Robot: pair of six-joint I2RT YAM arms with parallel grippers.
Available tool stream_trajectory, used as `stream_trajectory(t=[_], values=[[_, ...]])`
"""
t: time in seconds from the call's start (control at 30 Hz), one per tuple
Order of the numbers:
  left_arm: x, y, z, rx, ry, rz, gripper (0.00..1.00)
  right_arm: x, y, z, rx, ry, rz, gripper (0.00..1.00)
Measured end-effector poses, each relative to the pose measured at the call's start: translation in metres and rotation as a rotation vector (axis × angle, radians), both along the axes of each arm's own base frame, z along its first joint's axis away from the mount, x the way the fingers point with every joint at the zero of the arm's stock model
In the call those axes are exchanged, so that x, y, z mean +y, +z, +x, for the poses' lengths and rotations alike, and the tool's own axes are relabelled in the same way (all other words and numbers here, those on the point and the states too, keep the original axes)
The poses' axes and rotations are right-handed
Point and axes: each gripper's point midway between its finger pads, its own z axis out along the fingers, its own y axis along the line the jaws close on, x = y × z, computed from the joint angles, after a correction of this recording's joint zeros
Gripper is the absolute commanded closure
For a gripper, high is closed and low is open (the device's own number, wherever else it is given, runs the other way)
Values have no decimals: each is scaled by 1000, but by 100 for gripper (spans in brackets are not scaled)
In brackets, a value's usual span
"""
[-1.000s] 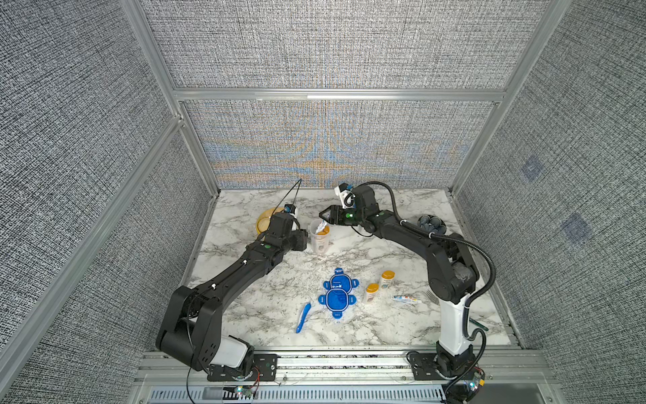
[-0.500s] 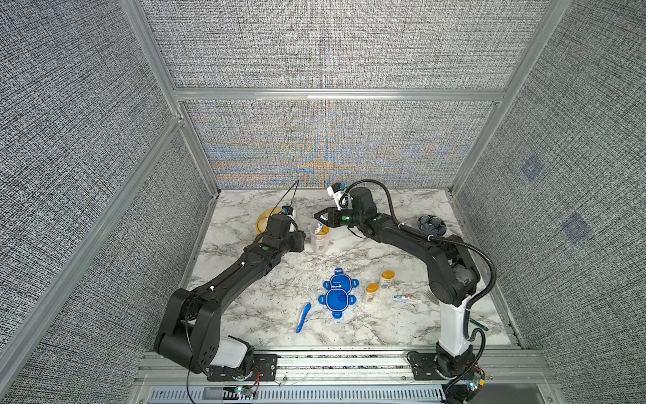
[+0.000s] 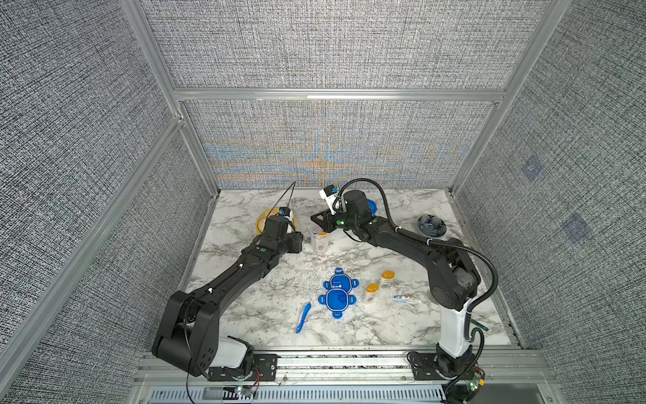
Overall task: Pack away toiletry kits
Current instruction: Adjust the toiletry item in the container, then pick up the lid from the center of the board.
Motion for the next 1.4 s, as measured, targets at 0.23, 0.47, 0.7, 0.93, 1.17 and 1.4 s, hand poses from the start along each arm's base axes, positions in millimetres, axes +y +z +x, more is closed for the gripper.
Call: stream_trajectory(t=[0.23, 0.47, 0.7, 0.93, 1.17, 1.4], values=[[-5, 0, -4, 20, -28, -18, 46, -24, 20, -15, -18, -37, -26, 58], [-23, 22, -32, 58, -173, -80, 46, -101, 10, -40, 106, -117, -122, 46], [-28, 2, -81, 222, -200, -141, 47, -152, -6, -98, 255, -112, -220, 46], [-42, -46, -141, 470, -224, -213, 50, -186, -33, -140, 447, -141, -211, 48], [-58, -67, -164, 595, -244, -218, 58, -201, -49, -163, 566, -153, -207, 48], [-69, -93, -173, 698, -252, -182, 64, -209, -44, -167, 574, -167, -184, 48]])
